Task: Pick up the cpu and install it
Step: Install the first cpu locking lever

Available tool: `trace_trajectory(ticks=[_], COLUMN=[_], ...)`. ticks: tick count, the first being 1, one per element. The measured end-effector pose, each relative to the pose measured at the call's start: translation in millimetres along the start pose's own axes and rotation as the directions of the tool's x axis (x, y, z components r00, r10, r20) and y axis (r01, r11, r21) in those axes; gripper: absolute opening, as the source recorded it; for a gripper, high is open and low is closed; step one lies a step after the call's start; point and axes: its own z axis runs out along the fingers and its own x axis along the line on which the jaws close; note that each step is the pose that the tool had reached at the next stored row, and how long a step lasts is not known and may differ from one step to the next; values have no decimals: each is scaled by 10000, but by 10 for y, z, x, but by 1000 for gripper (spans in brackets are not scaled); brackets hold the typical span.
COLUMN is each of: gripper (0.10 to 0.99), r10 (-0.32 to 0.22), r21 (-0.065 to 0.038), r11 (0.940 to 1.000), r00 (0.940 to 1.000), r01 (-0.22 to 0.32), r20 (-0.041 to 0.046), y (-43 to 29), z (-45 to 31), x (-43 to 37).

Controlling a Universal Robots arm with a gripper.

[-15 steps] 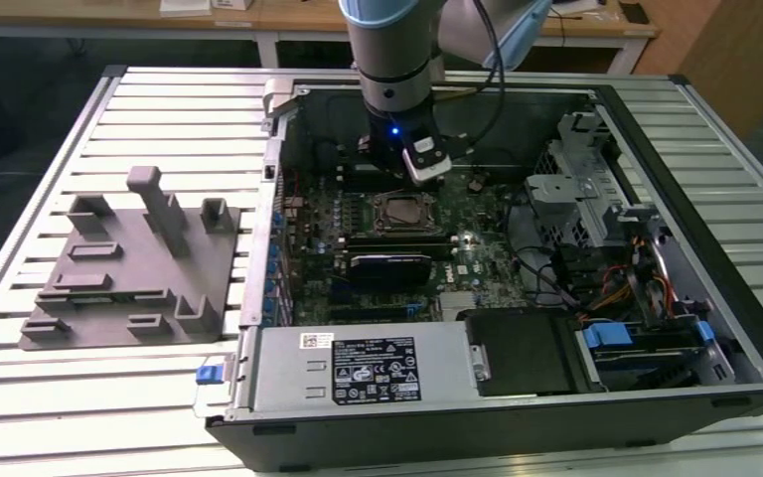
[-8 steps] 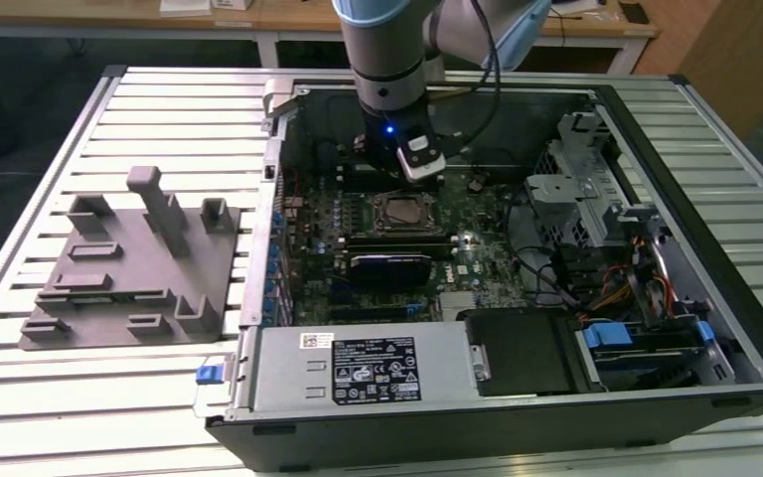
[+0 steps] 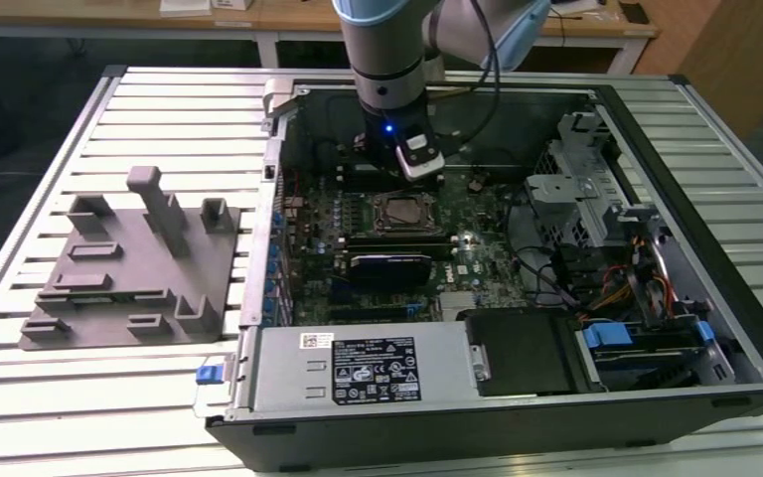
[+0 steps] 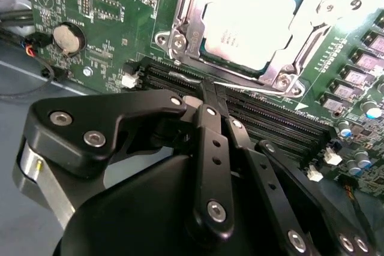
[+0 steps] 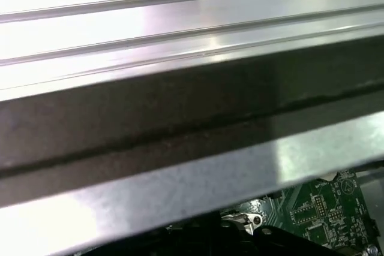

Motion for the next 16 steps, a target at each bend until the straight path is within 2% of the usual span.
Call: trace_trajectory(ticks=[4,16], gripper=[106,106], r10=[277,555], r21=[64,143], r11=[9996,9983], r00=[9996,9984], r01=[-277,-557], r20=[63,136], y=[-2,-11], z=[10,56], x=[1,9])
